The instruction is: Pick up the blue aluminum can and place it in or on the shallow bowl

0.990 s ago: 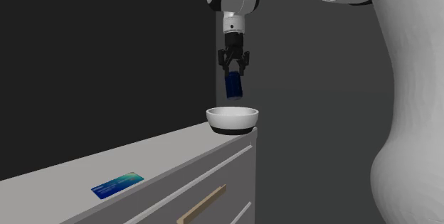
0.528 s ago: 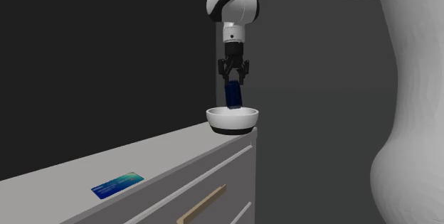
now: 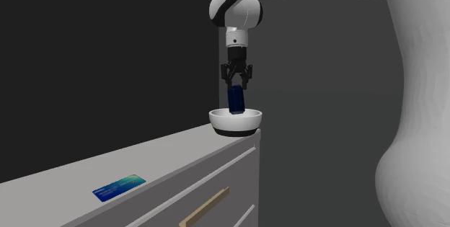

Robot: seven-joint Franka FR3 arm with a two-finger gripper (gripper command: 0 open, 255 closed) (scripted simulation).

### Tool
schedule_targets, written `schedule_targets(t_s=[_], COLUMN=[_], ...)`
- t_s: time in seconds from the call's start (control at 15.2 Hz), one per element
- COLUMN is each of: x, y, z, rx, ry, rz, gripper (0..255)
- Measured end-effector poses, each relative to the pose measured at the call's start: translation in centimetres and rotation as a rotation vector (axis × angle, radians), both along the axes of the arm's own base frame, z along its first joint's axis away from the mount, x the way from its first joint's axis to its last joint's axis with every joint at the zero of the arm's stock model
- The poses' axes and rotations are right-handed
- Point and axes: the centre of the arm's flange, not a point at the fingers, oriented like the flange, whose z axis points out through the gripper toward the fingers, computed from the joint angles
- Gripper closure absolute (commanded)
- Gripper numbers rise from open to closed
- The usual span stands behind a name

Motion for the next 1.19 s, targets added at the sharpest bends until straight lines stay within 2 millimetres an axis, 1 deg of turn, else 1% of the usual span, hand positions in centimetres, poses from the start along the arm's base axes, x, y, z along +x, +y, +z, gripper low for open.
schedule_targets(t_s=[0.07,0.46,0.53,0.66,0.73,0.79,1.19], x=[0.0,0.0,-0.1,-0.3,-0.1,-0.1,0.0], y=[0.0,0.0,0.1,0.0,0.3,0.4,0.1], z=[0.0,0.0,0.6,2.8,4.1,4.6,5.0], rx=[0.0,0.0,0.0,0.0,0.0,0.0,0.0], ry=[0.0,-0.001,-0.001,-0.002,-0.002,-0.002,-0.001], rz=[0.0,0.0,0.0,0.0,0.0,0.0,0.0], gripper=[0,0,0,0,0,0,0])
